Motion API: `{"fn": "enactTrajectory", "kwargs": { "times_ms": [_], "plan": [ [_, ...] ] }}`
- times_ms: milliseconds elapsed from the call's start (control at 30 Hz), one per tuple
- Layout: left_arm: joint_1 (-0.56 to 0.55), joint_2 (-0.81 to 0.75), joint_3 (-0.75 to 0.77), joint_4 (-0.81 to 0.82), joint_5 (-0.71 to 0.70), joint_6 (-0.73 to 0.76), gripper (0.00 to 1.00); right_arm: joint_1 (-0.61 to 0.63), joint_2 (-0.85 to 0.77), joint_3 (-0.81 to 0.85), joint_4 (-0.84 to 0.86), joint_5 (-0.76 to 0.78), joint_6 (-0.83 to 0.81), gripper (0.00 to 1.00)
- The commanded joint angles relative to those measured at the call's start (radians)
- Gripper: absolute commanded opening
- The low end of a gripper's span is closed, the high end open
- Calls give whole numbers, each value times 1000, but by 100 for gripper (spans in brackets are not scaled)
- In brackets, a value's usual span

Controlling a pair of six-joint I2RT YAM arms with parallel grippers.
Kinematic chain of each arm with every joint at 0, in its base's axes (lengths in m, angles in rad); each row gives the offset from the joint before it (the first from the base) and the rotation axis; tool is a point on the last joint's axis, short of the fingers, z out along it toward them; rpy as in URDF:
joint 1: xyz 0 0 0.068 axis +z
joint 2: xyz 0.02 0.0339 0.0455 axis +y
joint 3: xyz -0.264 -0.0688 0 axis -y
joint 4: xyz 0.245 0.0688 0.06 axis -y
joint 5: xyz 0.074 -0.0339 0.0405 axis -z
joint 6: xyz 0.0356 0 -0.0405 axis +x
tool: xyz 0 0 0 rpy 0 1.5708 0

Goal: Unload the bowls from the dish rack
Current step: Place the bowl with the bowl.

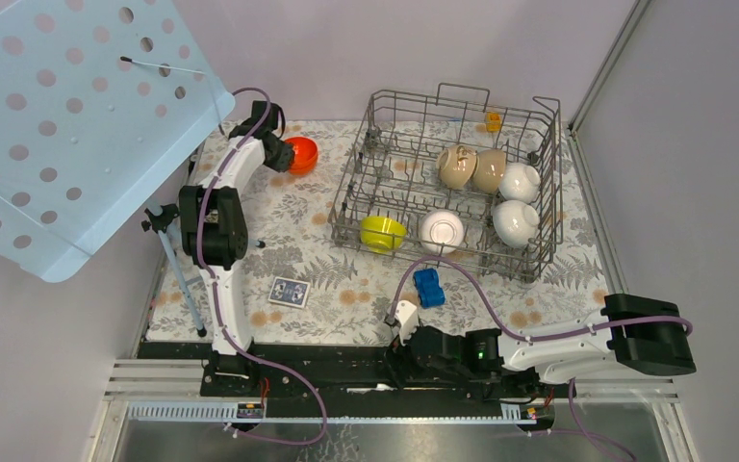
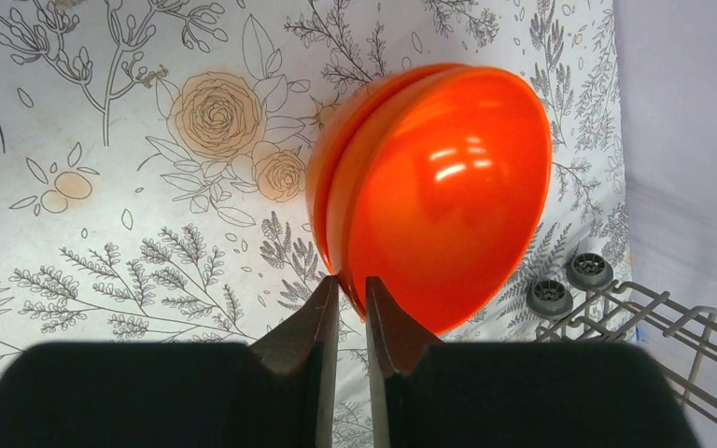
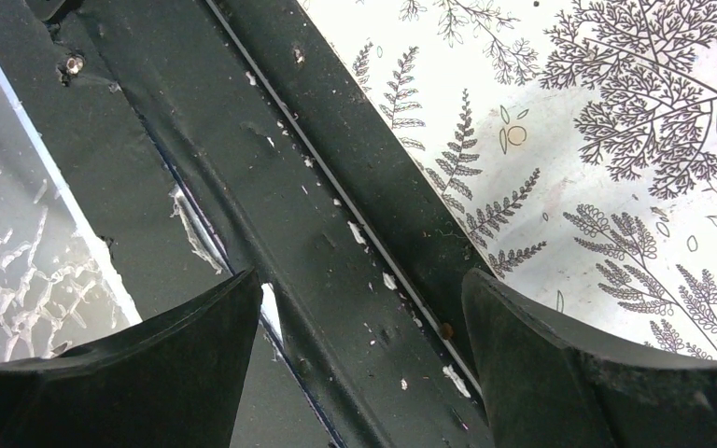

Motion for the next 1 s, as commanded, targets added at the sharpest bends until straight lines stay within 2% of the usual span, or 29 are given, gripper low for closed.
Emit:
{"fn": "enactTrajectory", "kwargs": {
  "times_ms": [0, 200, 700, 967],
  "plan": [
    [8, -51, -16, 72, 27, 12, 15, 14, 7, 30, 23, 40, -13, 86],
    [10, -55, -31, 99, 45, 12, 0, 21, 12, 30, 23, 43, -10, 86],
    [11, -73, -19, 104, 70, 3, 0, 28, 35, 46, 20, 48, -11, 86],
    [11, -42, 42, -4, 17, 2, 0, 33, 48, 53, 21, 50, -14, 86]
  ]
}}
